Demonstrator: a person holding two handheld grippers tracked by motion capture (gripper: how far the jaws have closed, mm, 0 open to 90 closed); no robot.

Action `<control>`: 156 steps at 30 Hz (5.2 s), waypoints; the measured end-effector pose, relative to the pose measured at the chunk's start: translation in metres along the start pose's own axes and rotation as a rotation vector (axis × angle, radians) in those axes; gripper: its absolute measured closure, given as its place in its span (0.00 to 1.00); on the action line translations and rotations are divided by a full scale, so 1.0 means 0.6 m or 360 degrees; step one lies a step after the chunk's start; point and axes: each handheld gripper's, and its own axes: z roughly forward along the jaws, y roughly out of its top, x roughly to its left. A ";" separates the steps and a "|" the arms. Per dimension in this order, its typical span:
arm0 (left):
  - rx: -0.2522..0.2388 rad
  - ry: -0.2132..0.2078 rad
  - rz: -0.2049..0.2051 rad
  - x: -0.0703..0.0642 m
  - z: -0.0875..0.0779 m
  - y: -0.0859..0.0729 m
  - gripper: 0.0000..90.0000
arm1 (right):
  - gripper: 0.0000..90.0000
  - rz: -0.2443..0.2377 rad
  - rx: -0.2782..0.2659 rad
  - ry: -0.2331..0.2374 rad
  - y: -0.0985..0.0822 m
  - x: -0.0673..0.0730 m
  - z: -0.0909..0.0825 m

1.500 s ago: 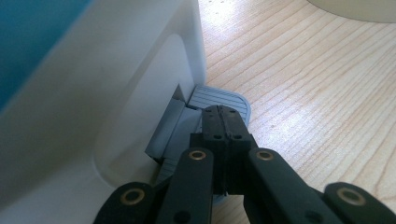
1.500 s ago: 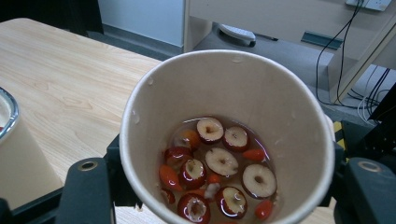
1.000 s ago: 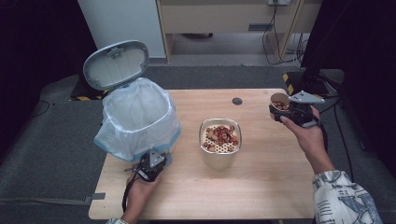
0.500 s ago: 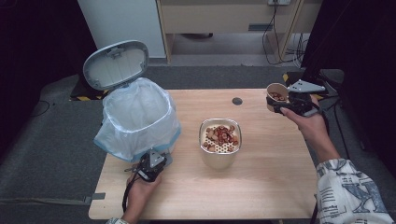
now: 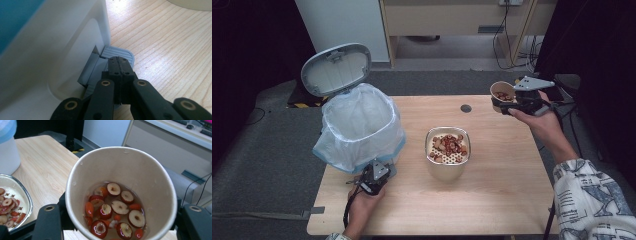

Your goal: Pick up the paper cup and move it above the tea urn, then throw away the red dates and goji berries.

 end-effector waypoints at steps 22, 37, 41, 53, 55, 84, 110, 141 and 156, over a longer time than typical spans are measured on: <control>-0.0006 0.0005 0.0023 -0.001 0.000 -0.001 0.99 | 0.39 -0.0212 -0.0015 0.0053 0.057 0.044 0.014; -0.0003 0.0007 0.0029 -0.001 0.000 0.000 0.99 | 0.39 -0.0246 -0.0036 0.0062 0.073 0.059 0.012; -0.0003 0.0008 0.0030 -0.001 0.000 0.000 0.99 | 0.39 -0.0259 -0.0038 0.0076 0.077 0.067 0.013; -0.0009 0.0007 0.0026 -0.002 0.001 0.000 0.99 | 0.39 -0.0307 -0.0051 0.0096 0.094 0.078 0.014; -0.0009 0.0007 0.0025 -0.002 0.001 0.000 0.99 | 0.39 -0.0313 -0.0056 0.0093 0.097 0.078 0.013; -0.0010 0.0008 0.0024 -0.002 0.001 0.000 0.99 | 0.39 -0.0352 -0.0079 0.0128 0.111 0.094 0.013; -0.0004 0.0010 0.0032 -0.002 0.000 0.000 0.99 | 0.39 -0.0636 -0.0079 0.0055 0.116 0.149 0.003; -0.0001 0.0012 0.0035 -0.002 0.000 0.000 0.99 | 0.39 -0.0910 -0.0016 -0.0041 0.116 0.186 0.007; -0.0001 0.0011 0.0033 -0.002 0.000 0.000 0.99 | 0.39 -0.1026 0.0005 -0.0092 0.122 0.199 0.005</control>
